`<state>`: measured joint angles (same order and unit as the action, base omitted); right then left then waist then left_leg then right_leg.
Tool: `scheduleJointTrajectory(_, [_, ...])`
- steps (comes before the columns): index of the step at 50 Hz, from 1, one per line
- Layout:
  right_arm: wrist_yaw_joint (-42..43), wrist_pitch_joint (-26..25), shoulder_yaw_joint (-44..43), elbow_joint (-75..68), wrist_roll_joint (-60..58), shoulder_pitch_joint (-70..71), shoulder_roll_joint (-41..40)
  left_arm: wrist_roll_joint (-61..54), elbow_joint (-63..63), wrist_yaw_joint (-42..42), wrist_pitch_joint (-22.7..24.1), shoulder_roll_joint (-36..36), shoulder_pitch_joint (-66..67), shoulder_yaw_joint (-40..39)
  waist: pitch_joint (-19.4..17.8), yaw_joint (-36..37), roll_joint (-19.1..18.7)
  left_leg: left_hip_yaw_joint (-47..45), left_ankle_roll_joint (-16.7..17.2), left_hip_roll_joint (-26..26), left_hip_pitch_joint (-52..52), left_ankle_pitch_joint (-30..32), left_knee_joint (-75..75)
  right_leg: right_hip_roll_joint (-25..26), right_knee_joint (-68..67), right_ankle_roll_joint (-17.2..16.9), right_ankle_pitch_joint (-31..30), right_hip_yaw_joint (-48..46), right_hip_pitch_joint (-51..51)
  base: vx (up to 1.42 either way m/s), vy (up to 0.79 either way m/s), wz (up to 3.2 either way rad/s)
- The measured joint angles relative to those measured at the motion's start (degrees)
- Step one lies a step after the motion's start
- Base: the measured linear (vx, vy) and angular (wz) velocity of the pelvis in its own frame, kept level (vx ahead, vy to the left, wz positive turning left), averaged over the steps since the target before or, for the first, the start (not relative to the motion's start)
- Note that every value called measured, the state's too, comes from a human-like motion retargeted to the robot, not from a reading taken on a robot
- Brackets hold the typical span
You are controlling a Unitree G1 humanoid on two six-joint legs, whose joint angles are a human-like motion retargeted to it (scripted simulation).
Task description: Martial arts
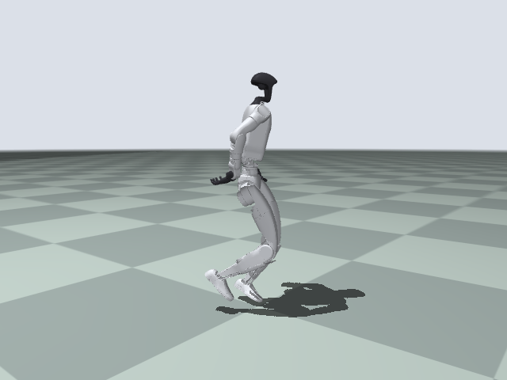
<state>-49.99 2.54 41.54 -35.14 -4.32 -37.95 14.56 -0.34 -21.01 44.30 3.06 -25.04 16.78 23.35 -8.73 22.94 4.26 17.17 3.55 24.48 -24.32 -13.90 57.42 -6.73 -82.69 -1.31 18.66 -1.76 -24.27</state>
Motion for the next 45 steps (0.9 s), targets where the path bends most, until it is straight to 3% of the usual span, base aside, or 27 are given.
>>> scheduleJointTrajectory(5, [-2.3, 0.84, -0.72, -6.98, -9.66, -6.28, -1.41, -5.21, 13.96, -10.1, 6.15, -5.49, -22.86, -1.5, -0.96, -8.62, -0.94, 1.07, 5.21, 0.28, -3.58, 11.11, -3.27, 10.3, 11.46, -0.07, 1.2, 10.12, 1.26, -0.06, -0.15, 9.22])
scheduleJointTrajectory(7, [-2.77, 0.66, -0.61, -10.62, -13.16, -8.64, -2.94, -8.35, 17.49, -12.93, 8.26, -5.51, -31.54, -1.46, -2.46, -14.79, -2.48, -1.56, 5.51, -0.63, -6.01, 13.62, -1.99, 15.05, 14.42, -1.37, 0.08, 15.26, 1.86, -0.04, -0.15, 10.37])
scheduleJointTrajectory(10, [-2.44, 0.22, -0.06, -15.63, -16.41, -11.85, -6.09, -15.92, 22.2, -17.33, 11.36, -5.46, -42.71, -2.38, -5.57, -24.23, -4.94, -7.67, 2.81, -3.82, -9.44, 10.93, 3.35, 20.62, 14.94, -4.13, -2.17, 20.34, 2.42, -0.07, -0.18, 10.08])
scheduleJointTrajectory(13, [-0.97, -0.02, 0.88, -19.92, -17.95, -13.61, -9.31, -25.17, 27.36, -23.8, 15.24, -7.57, -51.01, -5.18, -8.41, -30.11, -6.63, -13.63, -1.51, -8.77, -11.25, 2.78, 12.01, 22.17, 12.15, -5.25, -1.13, 19.94, 2.4, -0.12, -0.18, 7.46])
scheduleJointTrajectory(18, [4.82, 1.11, -0.7, -25.07, -20.77, -10.75, -10.39, -42.94, 34.85, -36.68, 22.6, -16.87, -62.34, -12.84, -11.32, -32.9, -8.63, -17.69, -7.38, -17.95, -12.65, -12.36, 27.53, 20.21, 8.14, -0.86, 11.71, 13.52, 3.5, -0.17, -0.1, 4.22])
scheduleJointTrajectory(22, [19.75, 2.19, -10.22, -25.38, -19.8, -2.54, -4.14, -58.94, 35.47, -44.6, 28.6, -25.86, -67.91, -20.18, -12.88, -34.46, -9.93, -17.27, -9.55, -21.72, -11.13, -19.75, 28.98, 19.55, 8.39, -0.07, 16.11, 10.67, 5.56, -0.13, -0.01, 1.97])
scheduleJointTrajectory(27, [45.21, 2.43, -30.44, -20.7, -6.58, 7.67, 7.19, -77.49, 31.87, -42.17, 30.88, -36.36, -64.16, -28.06, -12.24, -33.05, -13.0, -16.74, -6.85, -22.72, -4.16, -22.08, 16.64, 15.81, 15.0, 0.84, 12.17, 8.27, 7.64, -0.03, 0.05, 0.53])
scheduleJointTrajectory(32, [56.04, 3.95, -44.29, -7.82, 3.71, 12.17, 15.81, -89.03, 24.44, -34.72, 29.15, -43.82, -51.6, -39.17, -9.43, -30.65, -14.13, -16.45, -2.73, -20.53, 3.03, -16.93, 2.85, 10.26, 18.52, -1.88, 2.47, 6.26, 7.78, 0.04, 0.06, 0.06])
scheduleJointTrajectory(39, [63.01, 5.58, -52.87, 6.19, 7.41, 18.85, 19.54, -92.48, 19.22, -33.02, 29.47, -41.57, -34.17, -58.29, -6.94, -30.45, -12.6, -18.53, -2.55, -16.25, 8.8, -15.88, -7.72, 1.86, 12.74, -6.79, -5.02, 4.52, 2.72, 0.01, 0.09, -0.06])
scheduleJointTrajectory(45, [65.96, 5.67, -51.92, 11.11, 5.45, 25.64, 16.01, -89.01, 24.71, -34.72, 31.11, -30.96, -23.9, -67.96, -6.48, -31.22, -13.17, -20.87, -3.79, -16.24, 9.55, -18.17, -9.9, -1.92, 13.52, -6.14, -2.95, 2.19, -1.15, 0.02, 0.13, -0.34])
